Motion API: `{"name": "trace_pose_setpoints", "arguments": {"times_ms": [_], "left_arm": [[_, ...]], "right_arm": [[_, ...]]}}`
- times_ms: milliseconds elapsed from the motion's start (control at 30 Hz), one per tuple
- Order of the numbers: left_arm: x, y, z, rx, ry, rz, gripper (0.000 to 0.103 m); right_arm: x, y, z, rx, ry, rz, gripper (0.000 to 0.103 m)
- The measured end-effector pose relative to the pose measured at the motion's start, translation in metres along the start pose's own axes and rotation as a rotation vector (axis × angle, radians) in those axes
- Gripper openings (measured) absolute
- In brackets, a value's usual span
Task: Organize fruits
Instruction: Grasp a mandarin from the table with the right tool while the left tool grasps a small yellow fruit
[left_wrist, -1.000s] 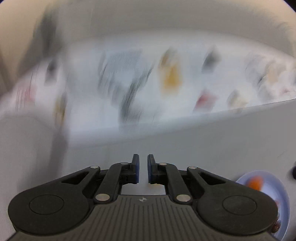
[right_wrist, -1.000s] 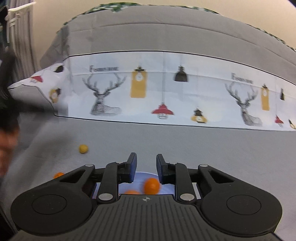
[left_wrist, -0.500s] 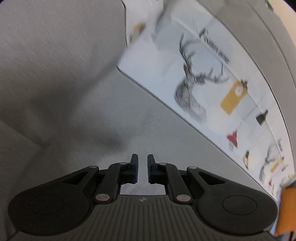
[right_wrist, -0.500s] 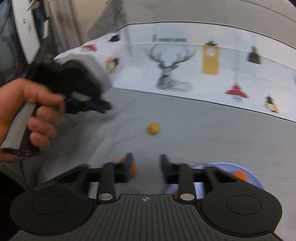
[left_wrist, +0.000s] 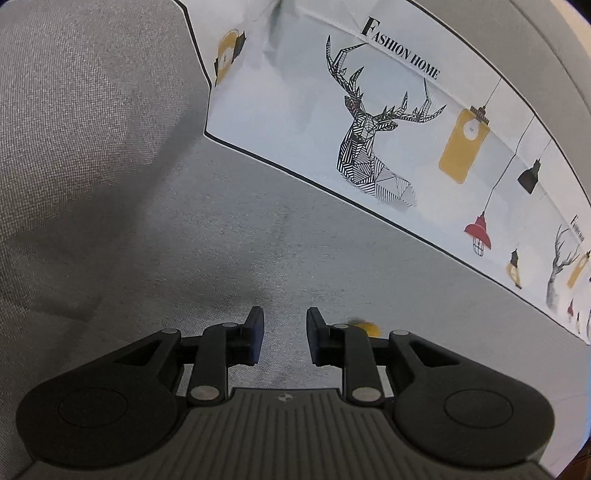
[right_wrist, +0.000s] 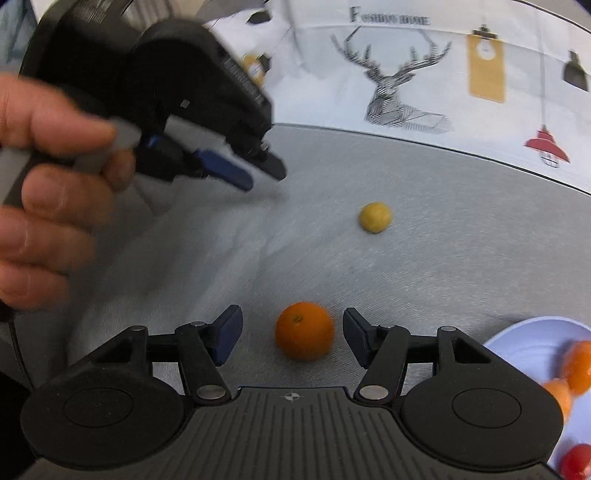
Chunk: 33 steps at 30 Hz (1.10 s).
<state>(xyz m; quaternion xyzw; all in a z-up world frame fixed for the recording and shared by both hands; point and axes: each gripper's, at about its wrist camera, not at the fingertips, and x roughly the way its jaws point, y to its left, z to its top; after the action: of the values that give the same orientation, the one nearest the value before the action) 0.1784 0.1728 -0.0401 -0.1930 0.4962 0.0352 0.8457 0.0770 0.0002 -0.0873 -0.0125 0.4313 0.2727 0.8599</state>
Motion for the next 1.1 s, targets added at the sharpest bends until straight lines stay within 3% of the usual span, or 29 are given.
{"name": "trace_pose_setpoints", "arguments": {"times_ms": [33,100,133,233,367,500,667,833,933,1033,1100], "left_arm": [[0.002,-0.002,0.001,0.005,0.001,0.003,0.026],[0.003,-0.005,0.0,0.022,0.001,0.013,0.026],[0.005,-0.007,0.0,0.031,0.002,0.016,0.026],[0.008,-0.017,-0.001,0.069,0.005,-0.001,0.026],[0.015,-0.041,-0.007,0.156,0.027,-0.095,0.027],[0.028,-0.066,-0.013,0.227,0.03,-0.102,0.047],[0.052,-0.082,-0.017,0.324,0.038,-0.029,0.047],[0.068,-0.087,-0.019,0.363,0.061,-0.022,0.046],[0.07,-0.093,-0.023,0.413,0.054,-0.011,0.04],[0.07,-0.097,-0.026,0.447,0.049,-0.004,0.027],[0.071,-0.097,-0.028,0.455,0.047,0.003,0.027]], "right_arm": [[0.002,0.001,-0.001,-0.013,0.005,-0.004,0.059],[0.005,0.002,-0.003,-0.03,0.016,-0.018,0.04],[0.005,0.001,-0.003,-0.038,0.019,-0.03,0.036],[-0.001,-0.004,-0.004,-0.025,0.015,-0.02,0.036],[-0.008,-0.012,-0.006,-0.03,0.035,-0.07,0.036],[-0.009,-0.023,-0.008,0.007,0.05,-0.067,0.036],[-0.008,-0.021,-0.008,-0.004,0.055,-0.075,0.036],[-0.005,-0.018,-0.005,-0.011,0.058,-0.072,0.036],[-0.006,-0.019,-0.005,-0.013,0.058,-0.072,0.036],[-0.007,-0.02,-0.005,-0.013,0.058,-0.069,0.036],[-0.008,-0.02,-0.004,-0.012,0.053,-0.065,0.036]]}}
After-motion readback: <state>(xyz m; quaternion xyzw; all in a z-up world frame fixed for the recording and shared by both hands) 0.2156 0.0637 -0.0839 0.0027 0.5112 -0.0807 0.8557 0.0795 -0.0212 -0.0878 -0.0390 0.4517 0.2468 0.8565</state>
